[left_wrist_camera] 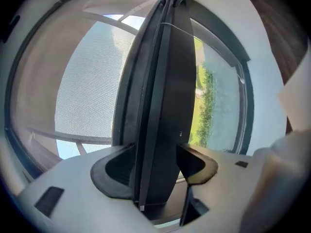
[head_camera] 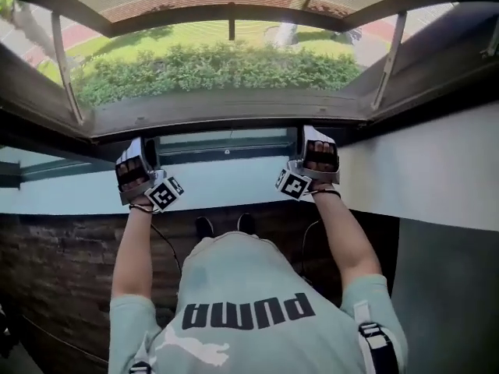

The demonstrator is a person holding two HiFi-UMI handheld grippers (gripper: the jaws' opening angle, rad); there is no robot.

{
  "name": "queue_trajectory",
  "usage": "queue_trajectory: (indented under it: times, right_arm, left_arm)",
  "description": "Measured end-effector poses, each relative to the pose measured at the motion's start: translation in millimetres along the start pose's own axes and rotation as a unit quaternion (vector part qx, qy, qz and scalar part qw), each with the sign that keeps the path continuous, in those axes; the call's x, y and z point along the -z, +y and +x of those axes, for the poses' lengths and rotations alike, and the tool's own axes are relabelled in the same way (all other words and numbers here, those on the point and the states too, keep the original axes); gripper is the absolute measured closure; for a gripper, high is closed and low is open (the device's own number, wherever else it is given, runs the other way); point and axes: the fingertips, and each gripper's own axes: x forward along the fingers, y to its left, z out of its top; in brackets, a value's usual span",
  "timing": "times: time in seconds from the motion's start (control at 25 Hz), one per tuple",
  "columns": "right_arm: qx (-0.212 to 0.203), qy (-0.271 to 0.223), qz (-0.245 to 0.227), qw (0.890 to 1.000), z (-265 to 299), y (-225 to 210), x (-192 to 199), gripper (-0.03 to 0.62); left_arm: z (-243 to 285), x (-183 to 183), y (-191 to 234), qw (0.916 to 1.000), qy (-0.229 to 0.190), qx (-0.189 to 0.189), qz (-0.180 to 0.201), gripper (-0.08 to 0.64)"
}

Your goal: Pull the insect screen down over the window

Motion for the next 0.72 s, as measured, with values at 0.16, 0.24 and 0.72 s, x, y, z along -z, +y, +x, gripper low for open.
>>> queue_trajectory:
  times: [0.16,0.24,0.72]
  right_arm:
    - [-0.004,-0.002,-0.001,1.0,0,-2,6,0.474]
    - [-0.012,-0.005,-0.001,1.0,-2,-1,8,0.474]
    - [-0.139,-0.064,0.392,0.907,-73,-21,6,0.499]
  left_arm:
    - [-2,-6,4,0.9999,-0.006,0.0,0.009,0.288]
    - [-3,-7,1,0.9999,-0.003,0.006,0.01,0.288]
    - [-92,-31,-14,0.7717,0.004,0.209,-0.601,0.452]
